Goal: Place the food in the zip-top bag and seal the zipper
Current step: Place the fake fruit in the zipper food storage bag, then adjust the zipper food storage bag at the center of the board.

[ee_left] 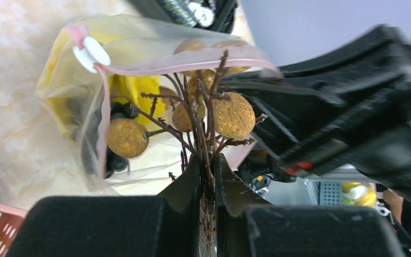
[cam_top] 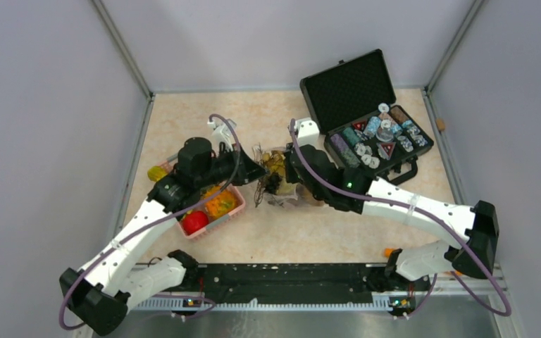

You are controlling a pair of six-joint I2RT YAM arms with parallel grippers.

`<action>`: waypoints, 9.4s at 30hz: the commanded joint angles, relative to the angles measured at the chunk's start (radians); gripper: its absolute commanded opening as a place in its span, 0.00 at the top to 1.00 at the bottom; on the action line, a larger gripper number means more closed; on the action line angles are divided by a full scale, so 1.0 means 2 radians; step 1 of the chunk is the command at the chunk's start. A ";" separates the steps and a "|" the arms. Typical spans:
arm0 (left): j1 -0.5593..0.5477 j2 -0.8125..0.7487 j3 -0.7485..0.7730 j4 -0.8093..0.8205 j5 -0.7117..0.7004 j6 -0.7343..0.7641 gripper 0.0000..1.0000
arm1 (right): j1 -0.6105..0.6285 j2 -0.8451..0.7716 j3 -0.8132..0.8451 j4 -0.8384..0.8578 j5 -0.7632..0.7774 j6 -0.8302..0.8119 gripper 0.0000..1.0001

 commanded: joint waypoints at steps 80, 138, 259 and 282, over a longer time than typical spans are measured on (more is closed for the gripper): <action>-0.117 0.080 0.010 0.061 -0.139 0.047 1.00 | 0.007 -0.034 0.026 0.043 -0.083 -0.012 1.00; -0.102 0.081 0.025 0.016 -0.186 -0.010 0.43 | 0.014 -0.078 -0.018 0.116 -0.018 0.033 1.00; -0.101 -0.231 -0.076 0.002 -0.252 0.256 0.01 | -0.081 -0.094 0.069 -0.086 -0.309 -0.314 1.00; -0.126 -0.187 -0.135 0.133 0.086 0.501 0.11 | -0.150 -0.105 0.063 -0.085 -0.432 -0.311 1.00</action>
